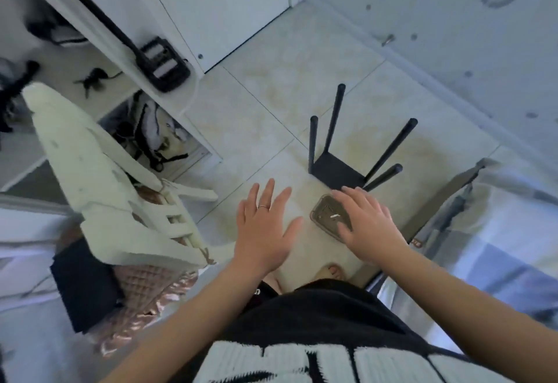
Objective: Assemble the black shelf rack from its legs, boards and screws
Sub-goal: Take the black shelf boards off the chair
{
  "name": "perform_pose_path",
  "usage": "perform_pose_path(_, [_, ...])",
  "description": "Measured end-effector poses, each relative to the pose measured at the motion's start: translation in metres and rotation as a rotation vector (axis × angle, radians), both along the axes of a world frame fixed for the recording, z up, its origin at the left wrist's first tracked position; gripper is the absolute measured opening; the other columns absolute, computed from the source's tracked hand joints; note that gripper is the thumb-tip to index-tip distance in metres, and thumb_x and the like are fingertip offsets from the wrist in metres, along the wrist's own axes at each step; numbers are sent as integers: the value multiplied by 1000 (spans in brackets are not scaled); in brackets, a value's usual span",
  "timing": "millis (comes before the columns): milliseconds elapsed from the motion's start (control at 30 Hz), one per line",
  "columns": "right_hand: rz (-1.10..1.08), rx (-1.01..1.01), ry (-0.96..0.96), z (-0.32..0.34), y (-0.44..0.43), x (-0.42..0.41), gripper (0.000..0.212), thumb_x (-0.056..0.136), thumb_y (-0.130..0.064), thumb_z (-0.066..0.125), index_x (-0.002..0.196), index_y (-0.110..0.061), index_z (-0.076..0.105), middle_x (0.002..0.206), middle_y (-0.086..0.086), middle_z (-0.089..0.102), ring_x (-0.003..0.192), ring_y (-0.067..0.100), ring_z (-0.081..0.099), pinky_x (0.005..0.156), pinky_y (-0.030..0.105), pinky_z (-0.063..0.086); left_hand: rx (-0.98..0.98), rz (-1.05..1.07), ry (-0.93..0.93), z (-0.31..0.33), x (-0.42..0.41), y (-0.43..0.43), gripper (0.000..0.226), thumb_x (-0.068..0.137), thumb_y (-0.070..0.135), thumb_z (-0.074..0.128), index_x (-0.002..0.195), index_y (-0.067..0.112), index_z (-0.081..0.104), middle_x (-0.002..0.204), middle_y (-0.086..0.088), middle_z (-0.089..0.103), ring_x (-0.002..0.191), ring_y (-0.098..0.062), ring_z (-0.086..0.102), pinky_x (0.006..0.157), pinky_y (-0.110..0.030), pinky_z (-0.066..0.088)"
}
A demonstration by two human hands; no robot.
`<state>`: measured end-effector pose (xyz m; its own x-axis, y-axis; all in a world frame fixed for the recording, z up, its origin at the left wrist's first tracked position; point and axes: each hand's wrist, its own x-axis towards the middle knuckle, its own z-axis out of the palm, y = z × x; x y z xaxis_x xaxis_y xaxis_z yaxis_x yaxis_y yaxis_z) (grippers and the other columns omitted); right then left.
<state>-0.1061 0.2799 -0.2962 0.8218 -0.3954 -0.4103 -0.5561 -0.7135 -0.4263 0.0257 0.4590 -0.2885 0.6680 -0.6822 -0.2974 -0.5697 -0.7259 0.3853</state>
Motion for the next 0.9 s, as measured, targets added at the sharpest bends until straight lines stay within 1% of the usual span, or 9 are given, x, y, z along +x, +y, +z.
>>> perform_pose_path(133, [125, -86, -98, 41, 12, 26, 67, 103, -36, 48, 161, -33, 15, 167, -10, 16, 155, 16, 5, 125, 39, 5, -75, 88, -102, 40, 17, 24, 65, 95, 63, 32, 155, 41, 19, 168, 8, 0, 152, -16, -15, 122, -50, -2])
perform_pose_path(233, [234, -144, -191, 70, 32, 55, 67, 102, -37, 48, 160, -33, 17, 167, -10, 17, 155, 15, 5, 124, 36, 3, -159, 162, -194, 67, 37, 48, 67, 94, 66, 30, 155, 41, 21, 168, 9, 1, 152, -15, -15, 120, -46, -5])
perform_pose_path(333, [319, -160, -310, 100, 64, 89, 64, 101, -32, 53, 159, -30, 26, 166, -8, 24, 155, 17, 13, 123, 34, 4, -231, 227, -301, 92, 57, 79, 68, 93, 68, 27, 155, 39, 24, 168, 8, 7, 154, -19, -10, 122, -50, 2])
perform_pose_path(400, [365, -179, -386, 118, 92, 113, 64, 100, -30, 57, 158, -29, 30, 165, -7, 27, 155, 17, 16, 120, 30, 2, -276, 277, -364, 105, 71, 108, 66, 94, 67, 30, 154, 38, 27, 167, 6, 12, 155, -21, -6, 123, -52, 6])
perform_pose_path(433, [391, -183, -427, 127, 108, 125, 64, 99, -28, 59, 157, -28, 32, 164, -7, 30, 154, 17, 19, 120, 30, 3, -298, 301, -396, 110, 77, 124, 65, 95, 65, 32, 154, 37, 28, 167, 6, 14, 155, -22, -4, 122, -52, 6])
perform_pose_path(567, [511, -148, -583, 156, 179, 165, 62, 95, -21, 65, 153, -21, 42, 159, -2, 39, 151, 21, 28, 120, 37, 19, -345, 391, -471, 121, 100, 199, 64, 96, 61, 38, 154, 35, 30, 167, 4, 15, 155, -24, -1, 122, -54, 7])
perform_pose_path(633, [581, -141, -621, 165, 217, 180, 60, 95, -20, 65, 151, -18, 44, 157, 1, 42, 149, 23, 32, 119, 41, 24, -344, 441, -481, 121, 109, 236, 63, 96, 59, 39, 153, 34, 31, 167, 5, 15, 155, -24, 1, 122, -54, 8])
perform_pose_path(733, [677, -109, -644, 168, 282, 206, 58, 93, -24, 60, 149, -17, 47, 155, 1, 44, 147, 24, 34, 118, 41, 27, -298, 531, -464, 110, 126, 300, 64, 96, 59, 39, 154, 35, 29, 167, 3, 16, 155, -23, 0, 122, -54, 9])
perform_pose_path(900, [754, -53, -590, 146, 368, 240, 60, 91, -22, 60, 149, -16, 48, 155, 0, 44, 148, 22, 34, 118, 43, 27, -210, 622, -340, 74, 139, 386, 66, 94, 62, 33, 154, 34, 30, 167, 1, 17, 154, -24, 2, 121, -53, 7])
